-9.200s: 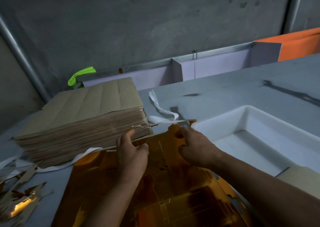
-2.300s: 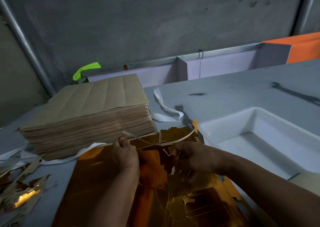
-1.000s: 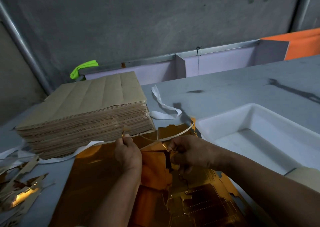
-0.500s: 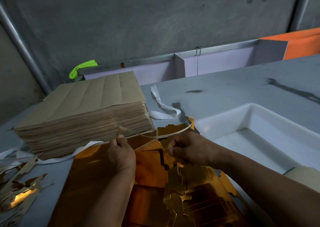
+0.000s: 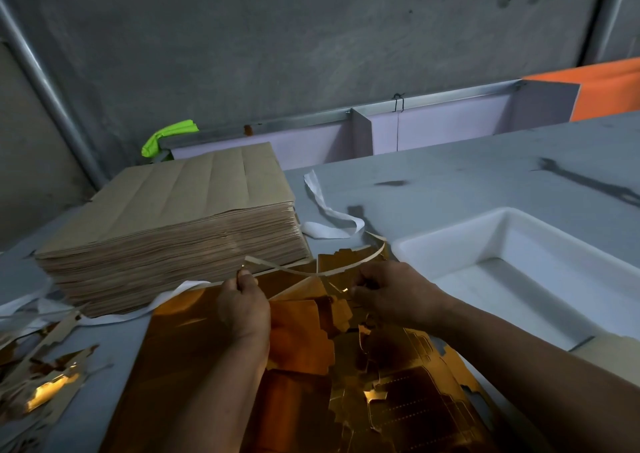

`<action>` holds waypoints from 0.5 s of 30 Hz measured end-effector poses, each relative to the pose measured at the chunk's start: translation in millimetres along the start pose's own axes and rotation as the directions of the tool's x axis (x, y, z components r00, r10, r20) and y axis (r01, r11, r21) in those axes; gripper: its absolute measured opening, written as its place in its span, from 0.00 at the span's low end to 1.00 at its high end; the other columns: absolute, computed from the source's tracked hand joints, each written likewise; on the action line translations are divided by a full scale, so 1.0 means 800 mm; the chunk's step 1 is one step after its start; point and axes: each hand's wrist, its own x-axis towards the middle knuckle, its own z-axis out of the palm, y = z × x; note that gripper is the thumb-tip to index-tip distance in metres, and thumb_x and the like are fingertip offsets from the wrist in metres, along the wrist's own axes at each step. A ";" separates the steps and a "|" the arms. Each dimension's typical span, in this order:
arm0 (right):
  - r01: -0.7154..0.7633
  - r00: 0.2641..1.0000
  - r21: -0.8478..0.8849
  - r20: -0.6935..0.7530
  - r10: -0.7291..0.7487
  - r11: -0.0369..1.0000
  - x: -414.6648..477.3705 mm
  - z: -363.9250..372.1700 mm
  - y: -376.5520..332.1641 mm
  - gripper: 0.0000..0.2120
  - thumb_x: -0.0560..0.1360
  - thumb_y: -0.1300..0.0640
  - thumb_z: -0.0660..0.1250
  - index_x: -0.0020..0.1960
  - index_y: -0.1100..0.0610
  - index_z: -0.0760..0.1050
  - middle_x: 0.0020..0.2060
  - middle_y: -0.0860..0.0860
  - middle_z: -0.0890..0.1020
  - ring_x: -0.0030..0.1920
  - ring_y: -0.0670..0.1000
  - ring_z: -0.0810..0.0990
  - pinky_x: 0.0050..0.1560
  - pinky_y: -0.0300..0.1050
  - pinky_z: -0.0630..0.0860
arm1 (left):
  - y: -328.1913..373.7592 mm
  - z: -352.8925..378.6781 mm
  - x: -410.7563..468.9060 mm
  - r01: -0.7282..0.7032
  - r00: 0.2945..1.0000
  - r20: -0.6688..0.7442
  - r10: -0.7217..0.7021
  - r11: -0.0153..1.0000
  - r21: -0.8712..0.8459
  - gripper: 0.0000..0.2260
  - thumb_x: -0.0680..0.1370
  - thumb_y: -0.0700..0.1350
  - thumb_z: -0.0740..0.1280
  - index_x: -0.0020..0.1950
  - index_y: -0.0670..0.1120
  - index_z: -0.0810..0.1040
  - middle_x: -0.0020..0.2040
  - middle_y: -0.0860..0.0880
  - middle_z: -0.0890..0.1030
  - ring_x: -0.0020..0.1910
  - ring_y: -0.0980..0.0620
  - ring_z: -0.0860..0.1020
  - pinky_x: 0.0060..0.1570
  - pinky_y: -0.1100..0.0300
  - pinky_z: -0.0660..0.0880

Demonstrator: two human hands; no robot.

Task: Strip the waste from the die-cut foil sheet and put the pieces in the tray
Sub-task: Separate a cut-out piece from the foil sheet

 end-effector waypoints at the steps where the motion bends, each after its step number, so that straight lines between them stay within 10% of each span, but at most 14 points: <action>1: -0.001 1.000 0.009 -0.002 0.001 1.000 0.000 0.000 0.000 0.07 0.81 0.54 0.64 0.44 0.48 0.74 0.41 0.46 0.79 0.39 0.45 0.81 0.35 0.35 0.75 | 0.001 0.001 -0.001 0.005 1.000 0.010 -0.005 1.000 -0.004 0.12 0.83 0.50 0.59 0.44 0.46 0.75 0.36 0.47 0.74 0.31 0.53 0.69 0.30 0.59 0.65; 10: 0.029 0.995 0.004 -0.095 -0.029 1.000 0.003 -0.001 0.003 0.12 0.80 0.59 0.63 0.40 0.46 0.72 0.38 0.44 0.77 0.38 0.42 0.76 0.35 0.33 0.70 | 0.008 0.000 -0.008 0.000 0.996 0.084 -0.005 0.999 0.054 0.10 0.83 0.48 0.60 0.44 0.48 0.75 0.38 0.47 0.76 0.34 0.53 0.72 0.32 0.60 0.66; 15: 0.090 0.995 0.224 -0.072 -0.076 0.970 -0.002 0.000 -0.003 0.15 0.79 0.40 0.62 0.44 0.50 0.77 0.37 0.51 0.79 0.38 0.51 0.80 0.42 0.50 0.79 | 0.010 0.004 -0.009 0.012 0.998 0.059 -0.013 1.000 0.022 0.12 0.83 0.48 0.60 0.41 0.48 0.74 0.37 0.47 0.74 0.33 0.53 0.71 0.33 0.59 0.67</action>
